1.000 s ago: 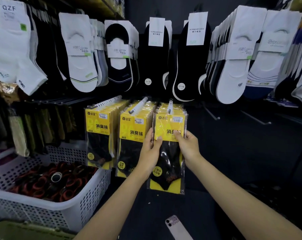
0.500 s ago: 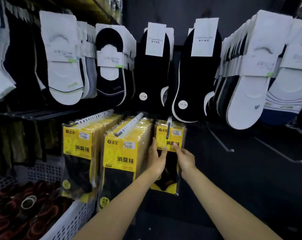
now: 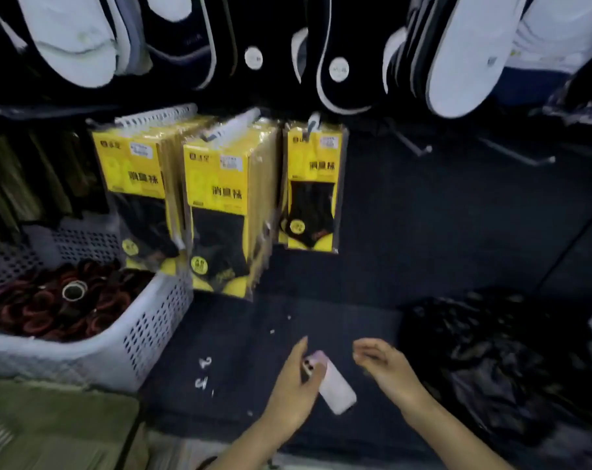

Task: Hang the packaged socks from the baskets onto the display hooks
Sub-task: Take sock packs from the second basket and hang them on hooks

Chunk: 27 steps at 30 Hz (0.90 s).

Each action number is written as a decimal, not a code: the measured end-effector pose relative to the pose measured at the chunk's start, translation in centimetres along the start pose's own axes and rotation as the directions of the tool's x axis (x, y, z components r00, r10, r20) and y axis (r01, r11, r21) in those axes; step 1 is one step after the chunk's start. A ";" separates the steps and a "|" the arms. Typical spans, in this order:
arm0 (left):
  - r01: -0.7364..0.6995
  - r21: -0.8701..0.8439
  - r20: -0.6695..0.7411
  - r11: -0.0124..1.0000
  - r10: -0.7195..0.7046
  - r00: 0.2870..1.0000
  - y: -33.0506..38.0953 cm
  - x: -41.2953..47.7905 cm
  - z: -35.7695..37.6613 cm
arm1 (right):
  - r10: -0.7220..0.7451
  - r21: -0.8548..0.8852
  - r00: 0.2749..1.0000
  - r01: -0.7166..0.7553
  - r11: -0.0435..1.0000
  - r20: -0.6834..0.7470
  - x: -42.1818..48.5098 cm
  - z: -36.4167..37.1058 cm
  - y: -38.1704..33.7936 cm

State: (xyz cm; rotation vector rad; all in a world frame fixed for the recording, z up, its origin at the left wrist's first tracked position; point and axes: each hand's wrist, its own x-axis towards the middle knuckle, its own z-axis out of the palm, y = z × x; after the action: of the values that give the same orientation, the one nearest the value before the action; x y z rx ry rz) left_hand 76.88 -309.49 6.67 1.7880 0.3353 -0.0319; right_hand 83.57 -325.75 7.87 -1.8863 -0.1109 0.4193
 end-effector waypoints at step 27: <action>0.237 0.050 0.250 0.970 -0.242 0.938 -15.7 -14.2 6.1 | 0.349 -0.300 0.929 -0.301 0.905 0.123 -12.9 0.5 14.7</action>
State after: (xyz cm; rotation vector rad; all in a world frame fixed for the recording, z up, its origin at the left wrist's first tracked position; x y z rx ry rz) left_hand 60.46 -315.07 -6.89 1.7291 0.3659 -0.4357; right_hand 69.48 -334.11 -2.91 -2.1490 0.0349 0.8370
